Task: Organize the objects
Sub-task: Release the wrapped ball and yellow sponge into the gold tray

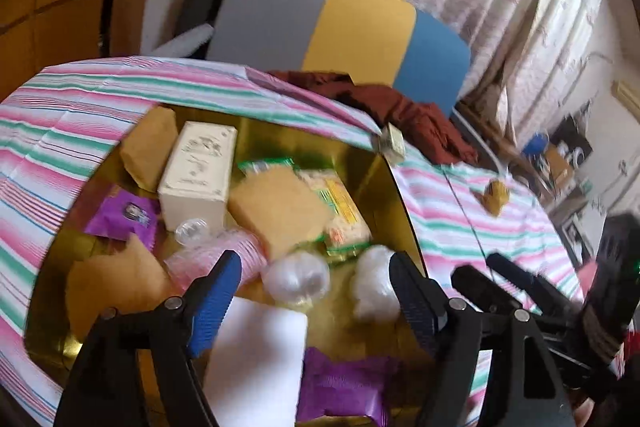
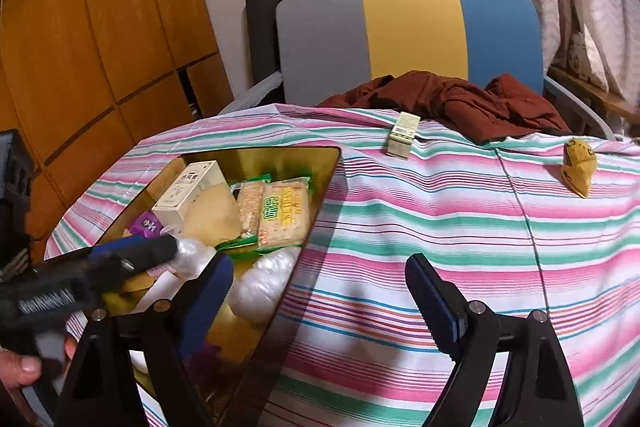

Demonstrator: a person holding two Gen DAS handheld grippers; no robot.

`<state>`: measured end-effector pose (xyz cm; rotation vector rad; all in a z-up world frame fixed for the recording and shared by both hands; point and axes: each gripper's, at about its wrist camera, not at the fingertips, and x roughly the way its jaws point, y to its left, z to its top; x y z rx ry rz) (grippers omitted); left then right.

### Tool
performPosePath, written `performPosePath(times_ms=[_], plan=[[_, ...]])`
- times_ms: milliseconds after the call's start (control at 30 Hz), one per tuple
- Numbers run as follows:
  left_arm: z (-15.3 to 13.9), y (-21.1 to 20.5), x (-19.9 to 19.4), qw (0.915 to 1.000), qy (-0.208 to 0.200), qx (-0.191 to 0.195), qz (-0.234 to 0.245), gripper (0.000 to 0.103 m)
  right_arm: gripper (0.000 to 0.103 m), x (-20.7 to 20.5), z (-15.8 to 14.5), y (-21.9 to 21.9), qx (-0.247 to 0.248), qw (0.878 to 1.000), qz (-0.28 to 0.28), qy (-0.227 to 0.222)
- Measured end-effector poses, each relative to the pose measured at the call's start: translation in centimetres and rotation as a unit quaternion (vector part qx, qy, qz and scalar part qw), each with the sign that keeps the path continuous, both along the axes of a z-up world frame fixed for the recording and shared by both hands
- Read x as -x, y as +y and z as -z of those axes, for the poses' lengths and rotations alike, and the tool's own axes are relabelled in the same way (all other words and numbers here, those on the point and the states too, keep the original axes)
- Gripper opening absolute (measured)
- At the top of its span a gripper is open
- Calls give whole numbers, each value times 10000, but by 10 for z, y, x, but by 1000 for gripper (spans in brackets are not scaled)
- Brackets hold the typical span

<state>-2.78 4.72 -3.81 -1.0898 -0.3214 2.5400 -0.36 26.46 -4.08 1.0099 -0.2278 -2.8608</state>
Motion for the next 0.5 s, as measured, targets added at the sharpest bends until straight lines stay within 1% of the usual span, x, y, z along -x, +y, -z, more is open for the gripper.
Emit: performPosePath(times_ms=[100, 300, 367, 500], plan=[[-4, -7, 0, 9998, 50, -43, -200, 78, 88, -1, 1, 5, 49, 10000, 83, -1], [5, -10, 3, 9983, -324, -389, -276, 78, 88, -2, 2, 15, 123, 9997, 215, -1], [8, -4, 1, 9984, -372, -345, -246, 78, 88, -3, 2, 17, 139, 9996, 243, 4], [5, 10, -5, 9993, -314, -198, -87, 78, 88, -4, 2, 23, 129, 9995, 292, 9]])
